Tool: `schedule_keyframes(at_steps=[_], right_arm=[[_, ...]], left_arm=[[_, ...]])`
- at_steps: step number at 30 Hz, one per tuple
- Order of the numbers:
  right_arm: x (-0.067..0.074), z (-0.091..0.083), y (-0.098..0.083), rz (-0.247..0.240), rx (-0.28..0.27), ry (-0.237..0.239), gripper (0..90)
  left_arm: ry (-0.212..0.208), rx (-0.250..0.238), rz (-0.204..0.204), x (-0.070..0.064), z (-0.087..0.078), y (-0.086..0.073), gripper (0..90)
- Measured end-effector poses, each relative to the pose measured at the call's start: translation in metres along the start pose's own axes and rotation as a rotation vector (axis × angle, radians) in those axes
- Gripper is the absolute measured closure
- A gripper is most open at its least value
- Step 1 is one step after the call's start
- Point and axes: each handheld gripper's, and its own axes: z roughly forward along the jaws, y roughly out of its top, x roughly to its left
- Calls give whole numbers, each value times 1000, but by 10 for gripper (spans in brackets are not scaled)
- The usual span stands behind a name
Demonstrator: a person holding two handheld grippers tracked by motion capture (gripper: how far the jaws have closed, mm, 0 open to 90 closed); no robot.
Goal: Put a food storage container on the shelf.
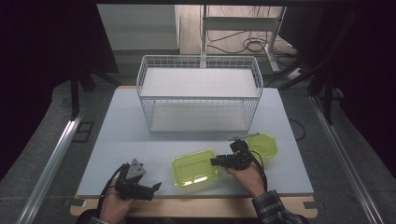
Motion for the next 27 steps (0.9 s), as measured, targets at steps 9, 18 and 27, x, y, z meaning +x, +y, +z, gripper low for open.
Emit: schedule_keyframes(at_steps=[9,18,27], right_arm=[[-9,4,-1,149,19,149,781],[-7,3,-3,164,12,205,802],[-5,-8,3,169,-53,217,802]], left_arm=[[5,5,8,-1,1,1,41],[9,-3,5,0,-1,0,43],[14,-12,-15,5,-4,-1,47]])
